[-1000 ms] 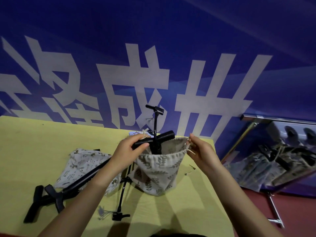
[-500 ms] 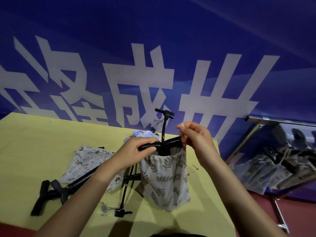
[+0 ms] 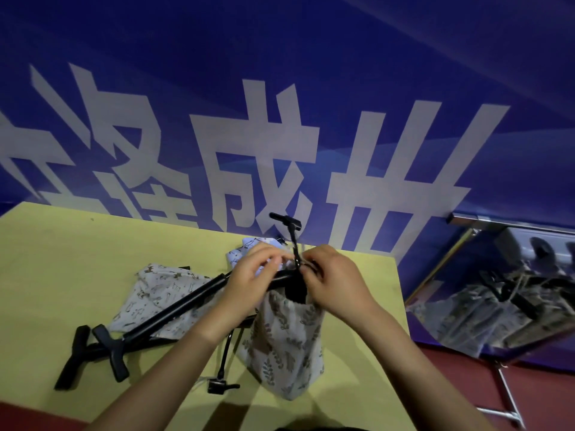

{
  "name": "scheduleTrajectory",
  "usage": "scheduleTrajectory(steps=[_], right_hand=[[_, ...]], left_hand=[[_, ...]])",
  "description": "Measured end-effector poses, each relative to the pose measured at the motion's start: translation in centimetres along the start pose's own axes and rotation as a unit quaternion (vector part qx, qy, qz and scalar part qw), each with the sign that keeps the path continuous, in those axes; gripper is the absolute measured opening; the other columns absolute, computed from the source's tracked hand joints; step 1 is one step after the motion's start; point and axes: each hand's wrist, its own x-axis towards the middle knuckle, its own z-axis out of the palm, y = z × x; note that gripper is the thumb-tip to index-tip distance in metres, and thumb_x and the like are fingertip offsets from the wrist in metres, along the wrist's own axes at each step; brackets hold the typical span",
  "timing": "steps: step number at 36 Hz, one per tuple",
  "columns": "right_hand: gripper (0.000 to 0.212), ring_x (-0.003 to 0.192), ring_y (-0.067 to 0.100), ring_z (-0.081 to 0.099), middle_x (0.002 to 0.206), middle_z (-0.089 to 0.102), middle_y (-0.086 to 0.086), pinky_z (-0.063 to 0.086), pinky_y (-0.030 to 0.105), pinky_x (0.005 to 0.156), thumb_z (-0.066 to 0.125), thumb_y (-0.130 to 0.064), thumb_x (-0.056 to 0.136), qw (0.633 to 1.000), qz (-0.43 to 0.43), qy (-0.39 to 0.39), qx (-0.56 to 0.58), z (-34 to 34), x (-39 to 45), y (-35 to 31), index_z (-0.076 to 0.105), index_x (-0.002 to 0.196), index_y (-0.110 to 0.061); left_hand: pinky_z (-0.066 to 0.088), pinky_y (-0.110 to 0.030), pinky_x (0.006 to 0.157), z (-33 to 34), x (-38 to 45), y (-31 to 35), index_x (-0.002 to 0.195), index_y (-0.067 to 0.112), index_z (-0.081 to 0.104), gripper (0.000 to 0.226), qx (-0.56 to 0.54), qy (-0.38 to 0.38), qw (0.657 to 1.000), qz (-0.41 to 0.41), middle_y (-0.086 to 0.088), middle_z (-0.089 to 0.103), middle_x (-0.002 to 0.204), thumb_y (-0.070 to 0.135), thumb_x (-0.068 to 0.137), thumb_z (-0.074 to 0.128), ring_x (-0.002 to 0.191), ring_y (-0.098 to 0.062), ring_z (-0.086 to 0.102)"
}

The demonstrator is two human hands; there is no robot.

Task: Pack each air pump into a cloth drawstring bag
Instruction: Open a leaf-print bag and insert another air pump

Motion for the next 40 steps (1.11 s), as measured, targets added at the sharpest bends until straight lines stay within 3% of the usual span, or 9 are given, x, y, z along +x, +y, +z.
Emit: scheduleTrajectory(steps=[4,10,12,16,24,30,34,37,40], right_hand=[[0.038,0.099,0.021,0.057,0.124,0.049,-0.002,0.047,0.032,0.080,0.064,-0.032,0.088,0.997,-0.036,-0.060,-0.015,1.0,-0.6,0.5,0.054,0.121,-0.015],[0.039,0.090,0.020,0.060,0.115,0.056,-0.006,0.042,0.027,0.069,0.069,-0.039,0.084,0.999,0.003,0.019,-0.040,1.1,-0.7,1.4,0.060,0.114,-0.017],[0.038,0.088,0.020,0.061,0.114,0.058,-0.005,0.039,0.025,0.067,0.070,-0.040,0.084,0.998,0.014,0.043,-0.044,1.1,-0.9,1.7,0.061,0.112,-0.017],[0.038,0.087,0.019,0.062,0.112,0.060,-0.004,0.041,0.024,0.067,0.072,-0.041,0.082,0.997,0.020,0.061,-0.048,1.4,-1.4,1.7,0.063,0.111,-0.016],[0.034,0.073,0.017,0.064,0.103,0.064,-0.004,0.045,0.022,0.060,0.078,-0.038,0.077,0.994,-0.007,0.102,-0.044,2.3,-3.1,2.0,0.066,0.098,-0.014],[0.036,0.074,0.013,0.063,0.103,0.064,-0.006,0.050,0.024,0.059,0.069,-0.045,0.077,0.990,-0.020,0.134,-0.042,2.2,-4.2,2.3,0.066,0.098,-0.015],[0.039,0.077,0.016,0.066,0.106,0.065,-0.003,0.055,0.029,0.059,0.070,-0.043,0.076,0.988,-0.036,0.145,-0.042,2.4,-4.4,2.0,0.068,0.100,-0.013],[0.040,0.075,0.011,0.063,0.107,0.064,-0.005,0.052,0.024,0.058,0.069,-0.046,0.077,0.990,-0.050,0.123,-0.042,2.6,-4.2,1.5,0.067,0.101,-0.014],[0.038,0.076,0.004,0.055,0.109,0.060,-0.008,0.044,0.016,0.065,0.061,-0.047,0.082,0.996,-0.053,0.071,0.022,2.8,-4.0,1.0,0.065,0.104,-0.016]], left_hand=[[0.048,-0.018,0.075,-1.1,0.2,1.3,0.102,0.015,0.069,0.028,-0.134,0.072,0.985,-0.084,0.008,0.053,0.065,0.009,0.101,0.042,0.066,-0.008,0.053],[0.044,-0.028,0.062,-2.8,-0.3,-0.2,0.108,0.019,0.070,0.030,-0.181,0.090,0.972,-0.116,0.004,0.051,0.067,0.010,0.101,0.043,0.057,-0.012,0.046],[0.048,-0.030,0.066,-3.0,-0.7,-0.4,0.112,0.021,0.070,0.030,-0.181,0.073,0.973,-0.122,0.001,0.056,0.074,0.010,0.101,0.043,0.063,-0.013,0.053],[0.057,-0.034,0.079,-2.3,-1.3,0.3,0.118,0.027,0.068,0.034,-0.128,0.016,0.986,-0.104,0.005,0.065,0.110,0.010,0.101,0.044,0.102,-0.014,0.062],[0.049,-0.018,0.080,-2.0,-1.1,-0.1,0.122,0.031,0.063,0.038,-0.074,0.040,0.993,-0.088,-0.003,0.063,0.107,0.007,0.101,0.043,0.091,-0.010,0.061],[0.051,-0.017,0.069,-1.4,-2.2,-0.5,0.116,0.032,0.066,0.040,-0.082,-0.021,0.992,-0.092,0.000,0.054,0.098,0.003,0.100,0.043,0.081,0.000,0.057],[0.048,-0.017,0.080,-0.5,-2.5,0.0,0.117,0.035,0.064,0.039,-0.057,-0.053,0.994,-0.070,0.004,0.055,0.103,0.005,0.100,0.044,0.092,0.001,0.056],[0.039,-0.013,0.086,-0.3,-2.3,0.5,0.119,0.033,0.063,0.034,-0.044,-0.042,0.998,-0.027,0.014,0.055,0.098,0.012,0.098,0.047,0.096,-0.003,0.055],[0.040,-0.012,0.088,-0.3,-1.6,1.6,0.112,0.025,0.069,0.032,-0.076,-0.009,0.997,-0.020,0.007,0.056,0.098,0.014,0.092,0.046,0.097,-0.005,0.056]])
